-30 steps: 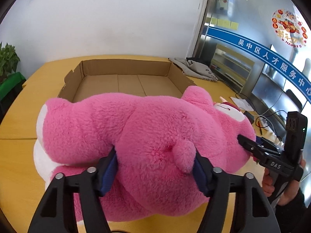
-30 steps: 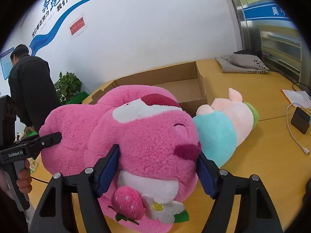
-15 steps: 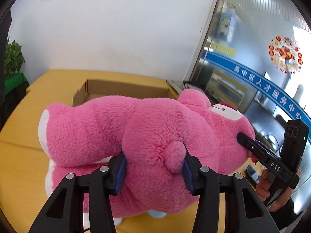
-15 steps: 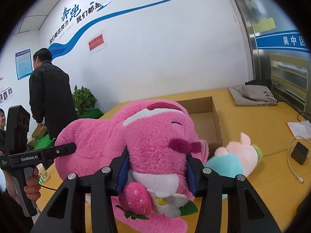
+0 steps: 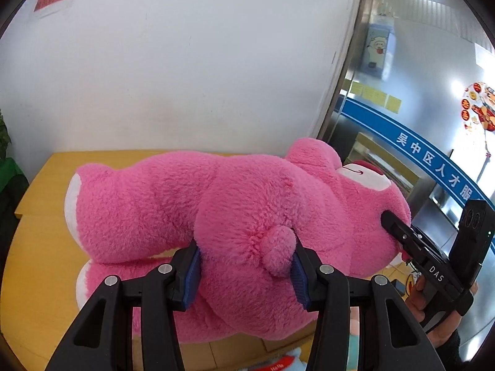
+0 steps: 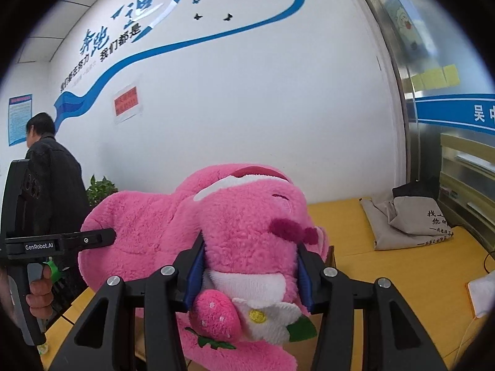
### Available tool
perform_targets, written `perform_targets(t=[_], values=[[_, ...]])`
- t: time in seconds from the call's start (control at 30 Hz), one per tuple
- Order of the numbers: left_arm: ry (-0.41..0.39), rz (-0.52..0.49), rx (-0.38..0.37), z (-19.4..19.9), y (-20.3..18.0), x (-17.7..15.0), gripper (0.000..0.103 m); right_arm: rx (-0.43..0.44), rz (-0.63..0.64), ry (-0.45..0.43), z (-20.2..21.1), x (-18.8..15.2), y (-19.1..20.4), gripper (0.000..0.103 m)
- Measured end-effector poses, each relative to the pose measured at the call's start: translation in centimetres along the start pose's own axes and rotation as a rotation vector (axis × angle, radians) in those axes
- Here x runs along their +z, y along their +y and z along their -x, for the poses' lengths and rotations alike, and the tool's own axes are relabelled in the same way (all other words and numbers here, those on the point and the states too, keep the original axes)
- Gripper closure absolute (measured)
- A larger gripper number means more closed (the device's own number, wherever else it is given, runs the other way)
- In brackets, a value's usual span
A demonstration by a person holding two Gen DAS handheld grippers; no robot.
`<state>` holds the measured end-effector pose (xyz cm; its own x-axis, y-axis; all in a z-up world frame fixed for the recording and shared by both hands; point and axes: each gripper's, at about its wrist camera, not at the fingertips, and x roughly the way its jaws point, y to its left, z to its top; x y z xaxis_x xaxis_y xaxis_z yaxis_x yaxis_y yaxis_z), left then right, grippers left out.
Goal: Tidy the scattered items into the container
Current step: 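Lift the pink bear with both grippers, lower it into the box, open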
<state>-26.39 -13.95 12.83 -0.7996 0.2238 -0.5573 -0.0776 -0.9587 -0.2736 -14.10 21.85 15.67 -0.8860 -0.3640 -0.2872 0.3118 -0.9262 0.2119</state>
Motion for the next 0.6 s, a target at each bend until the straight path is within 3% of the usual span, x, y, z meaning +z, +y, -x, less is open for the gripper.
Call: perform_targets(t=[0.1, 0.2, 0.27, 0.3, 0.37, 0.47, 0.53, 0.6], values=[[0.110, 0.048, 0.034, -7.6, 2.6, 0.6, 0.050, -0.045, -0.048, 0.065, -5.7, -0.7, -2.3, 0.053], [0.273, 0.071, 0.089, -16.2, 5.1, -0.9, 0.052, -0.106, -0.083, 0.179, -12.4, -3.3, -4.8, 0.053], [0.386, 0.052, 0.111, -21.2, 6.1, -3.0, 0.067, -0.145, -0.083, 0.267, -16.3, -5.5, -6.0, 0.053], [0.405, 0.035, 0.100, -22.7, 5.9, -3.9, 0.069, -0.167, -0.086, 0.322, -17.9, -6.8, -6.5, 0.054], [0.353, -0.032, 0.124, -22.9, 4.6, -4.2, 0.068, -0.234, -0.105, 0.399, -19.8, -8.9, -7.6, 0.054], [0.365, -0.073, 0.155, -23.0, 3.9, -3.8, 0.065, -0.233, -0.157, 0.421, -19.8, -9.4, -9.0, 0.052], [0.370, -0.056, 0.148, -22.8, 4.3, -3.5, 0.062, -0.255, -0.136, 0.432, -20.0, -9.6, -9.0, 0.046], [0.371, -0.031, 0.141, -21.8, 5.1, -3.2, 0.054, -0.280, -0.121, 0.439, -20.0, -9.8, -9.0, 0.030]])
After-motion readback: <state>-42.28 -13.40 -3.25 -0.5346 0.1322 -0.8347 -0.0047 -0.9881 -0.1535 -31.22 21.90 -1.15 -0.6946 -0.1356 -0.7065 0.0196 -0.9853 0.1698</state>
